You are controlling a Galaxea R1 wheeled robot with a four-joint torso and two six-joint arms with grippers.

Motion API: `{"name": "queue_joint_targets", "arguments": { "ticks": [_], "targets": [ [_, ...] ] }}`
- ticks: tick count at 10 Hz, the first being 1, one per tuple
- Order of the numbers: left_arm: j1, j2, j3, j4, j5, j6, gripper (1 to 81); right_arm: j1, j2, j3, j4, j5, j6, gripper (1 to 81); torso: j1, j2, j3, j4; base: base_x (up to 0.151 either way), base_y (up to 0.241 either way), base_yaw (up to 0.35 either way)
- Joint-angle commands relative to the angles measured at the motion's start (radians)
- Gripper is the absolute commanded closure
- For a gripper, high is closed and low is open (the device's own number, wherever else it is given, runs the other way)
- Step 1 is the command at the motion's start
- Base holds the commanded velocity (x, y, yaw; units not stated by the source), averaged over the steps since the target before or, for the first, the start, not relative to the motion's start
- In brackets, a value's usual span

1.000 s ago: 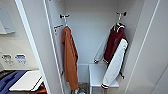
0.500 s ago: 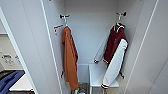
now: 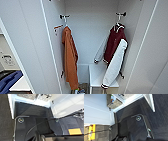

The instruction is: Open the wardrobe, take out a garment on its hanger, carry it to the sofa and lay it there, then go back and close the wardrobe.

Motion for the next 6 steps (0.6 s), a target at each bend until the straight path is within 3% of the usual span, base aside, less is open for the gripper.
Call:
{"name": "queue_joint_targets", "arguments": {
  "ticks": [1,3,6],
  "targets": [
    [-0.016,0.116,-0.174,0.000,0.121,-0.004,1.0,-0.023,0.098,-0.145,-0.061,-0.140,0.001,1.0,0.000,0.000,0.000,0.000,0.000,0.000,0.000],
    [-0.013,0.198,-0.281,-0.003,0.171,-0.004,1.0,-0.059,0.205,-0.260,-0.122,-0.145,0.006,1.0,0.000,0.000,0.000,0.000,0.000,0.000,0.000],
    [-0.014,0.306,-0.445,-0.002,0.201,-0.004,1.0,-0.089,0.409,-0.507,-0.110,-0.217,0.008,1.0,0.000,0.000,0.001,0.000,0.000,0.000,0.000]
  ]
}}
